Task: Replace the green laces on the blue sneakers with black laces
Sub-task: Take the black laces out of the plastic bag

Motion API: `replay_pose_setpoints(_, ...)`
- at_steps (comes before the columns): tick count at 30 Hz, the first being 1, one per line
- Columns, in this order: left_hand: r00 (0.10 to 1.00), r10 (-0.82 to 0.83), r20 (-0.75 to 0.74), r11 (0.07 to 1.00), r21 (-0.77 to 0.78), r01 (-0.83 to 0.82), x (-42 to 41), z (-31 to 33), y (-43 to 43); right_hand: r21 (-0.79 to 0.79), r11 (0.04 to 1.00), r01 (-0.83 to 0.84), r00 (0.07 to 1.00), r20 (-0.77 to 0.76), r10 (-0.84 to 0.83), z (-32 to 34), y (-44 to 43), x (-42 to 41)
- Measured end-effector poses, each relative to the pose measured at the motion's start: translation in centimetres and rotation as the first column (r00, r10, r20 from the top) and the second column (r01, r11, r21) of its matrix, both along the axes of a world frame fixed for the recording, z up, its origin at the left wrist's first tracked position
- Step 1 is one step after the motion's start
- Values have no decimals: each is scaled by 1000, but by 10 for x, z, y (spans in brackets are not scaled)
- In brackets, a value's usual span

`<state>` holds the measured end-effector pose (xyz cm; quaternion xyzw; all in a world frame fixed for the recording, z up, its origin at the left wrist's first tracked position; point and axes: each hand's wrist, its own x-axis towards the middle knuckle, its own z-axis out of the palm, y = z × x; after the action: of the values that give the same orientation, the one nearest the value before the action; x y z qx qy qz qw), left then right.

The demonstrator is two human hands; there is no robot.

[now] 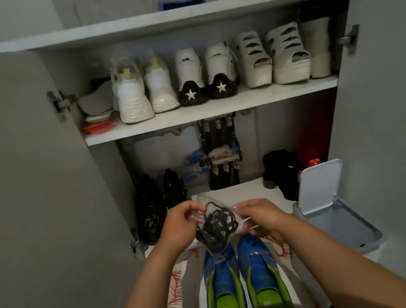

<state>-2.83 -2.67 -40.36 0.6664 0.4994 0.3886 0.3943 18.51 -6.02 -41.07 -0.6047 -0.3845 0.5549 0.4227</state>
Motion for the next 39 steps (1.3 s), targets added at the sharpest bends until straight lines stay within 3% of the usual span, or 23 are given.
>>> replay_pose_setpoints(6, 998, 24, -64, 998, 56, -20, -14, 6, -28, -116, 973, -201, 979, -49, 196, 19, -36, -7)
replay_pose_setpoints(11, 995, -4, -97, 999, 52, 9, -13, 6, -47, -56, 989, -134, 991, 5, 134, 22, -52, -19)
replay_pose_setpoints(18, 898, 39, -438, 991, 129, 20, -14, -10, -60, -40, 997, -60, 995, 72, 63, 13, -68, -32)
replay_pose_setpoints(25, 960, -47, -275, 999, 4, 50, 14, -5, -79, -3, 1000, -29, 989, 144, 30, 7, -74, -40)
replay_pose_setpoints(29, 979, -13, -206, 999, -45, 4, 22, -3, -80, 58, 997, -47, 985, 169, 36, 6, -76, -39)
replay_pose_setpoints(34, 982, -22, -189, 994, -114, 1, 23, -7, -79, 50, 996, -75, 969, 241, 61, 4, -76, -35)
replay_pose_setpoints(39, 985, 4, -173, 990, -136, -28, 25, -7, -74, -8, 998, -68, 979, 190, 68, 1, -73, -29)
